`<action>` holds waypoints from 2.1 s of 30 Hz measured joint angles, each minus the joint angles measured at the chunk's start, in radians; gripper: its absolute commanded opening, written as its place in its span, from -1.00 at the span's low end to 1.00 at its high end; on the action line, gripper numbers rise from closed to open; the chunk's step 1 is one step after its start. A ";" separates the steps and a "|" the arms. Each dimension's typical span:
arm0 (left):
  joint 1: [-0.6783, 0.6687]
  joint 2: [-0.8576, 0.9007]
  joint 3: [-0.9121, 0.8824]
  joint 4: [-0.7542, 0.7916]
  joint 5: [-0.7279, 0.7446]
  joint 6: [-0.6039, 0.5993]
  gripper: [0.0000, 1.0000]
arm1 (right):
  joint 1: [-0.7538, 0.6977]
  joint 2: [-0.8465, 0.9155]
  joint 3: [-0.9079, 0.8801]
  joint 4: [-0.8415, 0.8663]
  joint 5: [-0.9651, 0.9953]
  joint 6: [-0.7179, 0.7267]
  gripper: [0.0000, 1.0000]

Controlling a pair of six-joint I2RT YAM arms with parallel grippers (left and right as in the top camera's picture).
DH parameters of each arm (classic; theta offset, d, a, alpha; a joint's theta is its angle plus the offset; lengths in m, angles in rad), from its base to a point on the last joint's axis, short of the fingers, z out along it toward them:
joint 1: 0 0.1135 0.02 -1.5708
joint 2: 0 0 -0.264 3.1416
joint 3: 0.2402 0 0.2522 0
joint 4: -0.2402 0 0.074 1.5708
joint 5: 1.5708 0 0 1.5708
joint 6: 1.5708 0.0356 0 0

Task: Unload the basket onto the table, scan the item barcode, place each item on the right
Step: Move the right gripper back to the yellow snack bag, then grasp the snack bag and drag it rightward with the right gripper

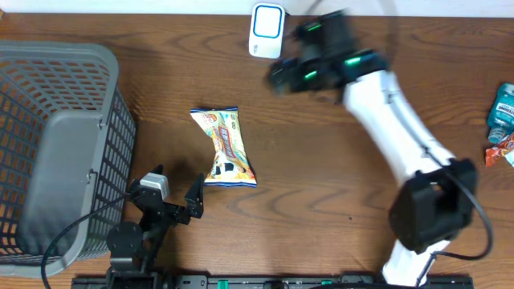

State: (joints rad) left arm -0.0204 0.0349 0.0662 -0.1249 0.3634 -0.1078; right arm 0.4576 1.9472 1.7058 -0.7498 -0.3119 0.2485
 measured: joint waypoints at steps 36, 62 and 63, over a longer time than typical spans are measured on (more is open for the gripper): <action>0.000 0.000 0.000 0.000 0.000 0.000 0.96 | 0.019 0.177 0.027 -0.493 -0.283 -0.256 -0.98; 0.000 0.000 0.000 0.000 0.000 0.000 0.96 | -0.314 0.030 -0.462 -0.949 -0.882 -1.462 -0.97; 0.000 0.000 0.000 0.000 0.000 0.000 0.96 | -0.314 0.019 -0.507 -0.950 -0.883 -1.485 -0.97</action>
State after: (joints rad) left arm -0.0204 0.0349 0.0662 -0.1249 0.3637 -0.1081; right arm 0.1440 1.9663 1.1992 -1.6997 -1.1950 -1.2369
